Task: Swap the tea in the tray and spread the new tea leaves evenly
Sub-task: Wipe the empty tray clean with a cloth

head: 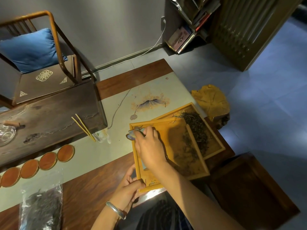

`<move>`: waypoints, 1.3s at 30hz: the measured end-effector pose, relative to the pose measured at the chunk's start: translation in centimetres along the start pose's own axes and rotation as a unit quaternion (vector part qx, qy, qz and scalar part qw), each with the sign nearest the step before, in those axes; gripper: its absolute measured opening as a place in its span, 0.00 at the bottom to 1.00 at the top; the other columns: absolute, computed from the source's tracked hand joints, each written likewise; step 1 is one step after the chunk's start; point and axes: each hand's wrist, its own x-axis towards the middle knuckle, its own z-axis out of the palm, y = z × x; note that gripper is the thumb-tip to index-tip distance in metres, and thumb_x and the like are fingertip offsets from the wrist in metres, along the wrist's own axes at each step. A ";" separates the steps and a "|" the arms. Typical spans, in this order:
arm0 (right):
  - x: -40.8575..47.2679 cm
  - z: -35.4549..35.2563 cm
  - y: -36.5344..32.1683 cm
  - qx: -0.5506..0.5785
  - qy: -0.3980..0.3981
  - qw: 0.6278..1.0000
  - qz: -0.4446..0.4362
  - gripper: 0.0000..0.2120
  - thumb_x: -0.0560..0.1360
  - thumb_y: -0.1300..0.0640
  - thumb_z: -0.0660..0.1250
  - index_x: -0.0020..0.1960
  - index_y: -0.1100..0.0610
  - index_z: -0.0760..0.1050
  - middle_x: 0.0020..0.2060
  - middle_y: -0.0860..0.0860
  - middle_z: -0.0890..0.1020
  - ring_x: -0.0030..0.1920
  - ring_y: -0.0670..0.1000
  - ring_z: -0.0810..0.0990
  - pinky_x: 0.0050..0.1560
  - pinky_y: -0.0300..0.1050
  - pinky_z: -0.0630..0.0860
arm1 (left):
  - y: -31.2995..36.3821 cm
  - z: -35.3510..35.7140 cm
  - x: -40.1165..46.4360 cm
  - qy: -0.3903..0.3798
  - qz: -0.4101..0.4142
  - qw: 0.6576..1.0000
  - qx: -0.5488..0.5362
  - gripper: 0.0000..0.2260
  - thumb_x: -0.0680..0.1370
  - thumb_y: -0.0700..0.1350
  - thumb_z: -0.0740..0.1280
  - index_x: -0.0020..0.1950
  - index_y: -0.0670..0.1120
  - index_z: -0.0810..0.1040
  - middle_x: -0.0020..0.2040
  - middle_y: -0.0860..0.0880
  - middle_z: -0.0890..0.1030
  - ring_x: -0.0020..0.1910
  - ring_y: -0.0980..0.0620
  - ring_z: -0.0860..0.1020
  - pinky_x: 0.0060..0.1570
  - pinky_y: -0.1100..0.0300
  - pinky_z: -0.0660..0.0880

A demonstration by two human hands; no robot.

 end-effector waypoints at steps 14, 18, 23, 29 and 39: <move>0.5 -0.6 8.1 -0.007 0.054 0.996 0.064 0.14 0.79 0.59 0.58 0.63 0.57 0.73 0.52 0.58 0.73 0.50 0.56 0.72 0.47 0.43 0.69 | -0.1 -0.3 -0.5 -0.002 0.018 1.000 0.016 0.31 0.64 0.30 0.66 0.67 0.42 0.67 0.52 0.40 0.84 0.51 0.40 0.82 0.48 0.53 0.80; 0.2 -2.9 8.9 0.101 0.074 0.990 0.069 0.14 0.79 0.56 0.61 0.64 0.56 0.75 0.51 0.56 0.72 0.49 0.54 0.74 0.49 0.45 0.75 | 0.2 -0.8 -0.4 -0.001 0.014 1.000 0.012 0.31 0.66 0.27 0.66 0.68 0.42 0.67 0.55 0.39 0.83 0.54 0.39 0.81 0.49 0.54 0.80; -1.1 -3.9 5.3 0.173 0.068 0.982 0.031 0.14 0.77 0.51 0.65 0.61 0.53 0.77 0.51 0.51 0.71 0.47 0.44 0.69 0.47 0.21 0.65 | 0.0 -0.9 -0.2 0.021 0.024 0.999 -0.006 0.29 0.70 0.22 0.62 0.66 0.45 0.69 0.57 0.38 0.81 0.54 0.37 0.80 0.50 0.51 0.80; -5.6 -2.1 2.1 0.277 -0.017 0.959 -0.055 0.13 0.75 0.53 0.68 0.57 0.57 0.80 0.48 0.49 0.73 0.47 0.44 0.73 0.45 0.38 0.77 | 0.6 -0.4 -0.3 0.020 0.041 0.998 -0.040 0.29 0.65 0.28 0.67 0.64 0.46 0.74 0.53 0.39 0.81 0.49 0.42 0.80 0.51 0.46 0.79; -6.2 -2.8 4.2 0.217 -0.044 0.972 -0.077 0.11 0.73 0.51 0.69 0.54 0.54 0.82 0.46 0.49 0.73 0.43 0.48 0.75 0.38 0.50 0.76 | 2.0 0.3 -0.9 0.019 0.044 0.997 -0.067 0.28 0.64 0.28 0.64 0.63 0.43 0.74 0.50 0.41 0.83 0.44 0.46 0.84 0.36 0.57 0.81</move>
